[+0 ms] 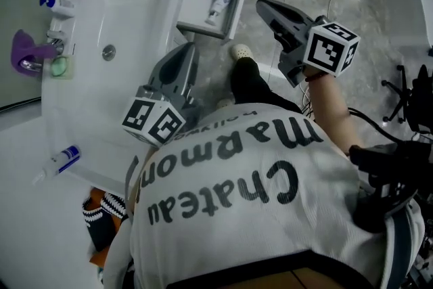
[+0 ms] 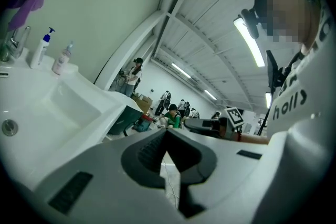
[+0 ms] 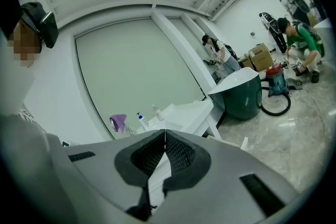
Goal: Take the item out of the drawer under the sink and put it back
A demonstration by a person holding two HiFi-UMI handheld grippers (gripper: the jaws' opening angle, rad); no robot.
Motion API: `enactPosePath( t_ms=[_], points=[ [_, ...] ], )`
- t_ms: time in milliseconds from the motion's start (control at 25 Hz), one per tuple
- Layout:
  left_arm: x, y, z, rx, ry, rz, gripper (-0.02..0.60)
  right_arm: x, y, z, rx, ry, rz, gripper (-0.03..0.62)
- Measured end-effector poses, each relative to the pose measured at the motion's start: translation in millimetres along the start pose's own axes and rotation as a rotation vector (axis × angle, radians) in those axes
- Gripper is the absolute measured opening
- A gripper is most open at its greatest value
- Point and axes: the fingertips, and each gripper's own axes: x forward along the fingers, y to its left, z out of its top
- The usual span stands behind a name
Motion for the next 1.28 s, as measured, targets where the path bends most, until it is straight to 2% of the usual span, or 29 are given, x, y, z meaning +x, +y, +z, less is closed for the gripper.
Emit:
enactPosePath(
  t_ms=[120, 280, 520, 760, 920, 1120, 1280],
  points=[
    [14, 15, 2, 0.0, -0.012, 0.024, 0.005, 19, -18, 11, -0.003, 0.026, 0.024, 0.011],
    [41, 37, 7, -0.048, -0.009, 0.1, 0.005, 54, -36, 18, 0.008, 0.088, 0.087, 0.011],
    [84, 61, 0, -0.073, -0.009, 0.193, 0.005, 112, -65, 5, 0.008, 0.282, 0.214, 0.011],
    [114, 95, -17, -0.117, 0.012, 0.353, 0.005, 160, -97, -26, -0.22, 0.561, 0.394, 0.011],
    [125, 100, -37, -0.171, 0.03, 0.392, 0.005, 181, -112, -58, -0.266, 0.697, 0.52, 0.011],
    [120, 106, -58, -0.23, 0.02, 0.498, 0.005, 198, -133, -111, -0.429, 0.863, 0.606, 0.011],
    [119, 117, -82, -0.261, 0.066, 0.555, 0.005, 213, -152, -147, -0.552, 0.976, 0.665, 0.011]
  ],
)
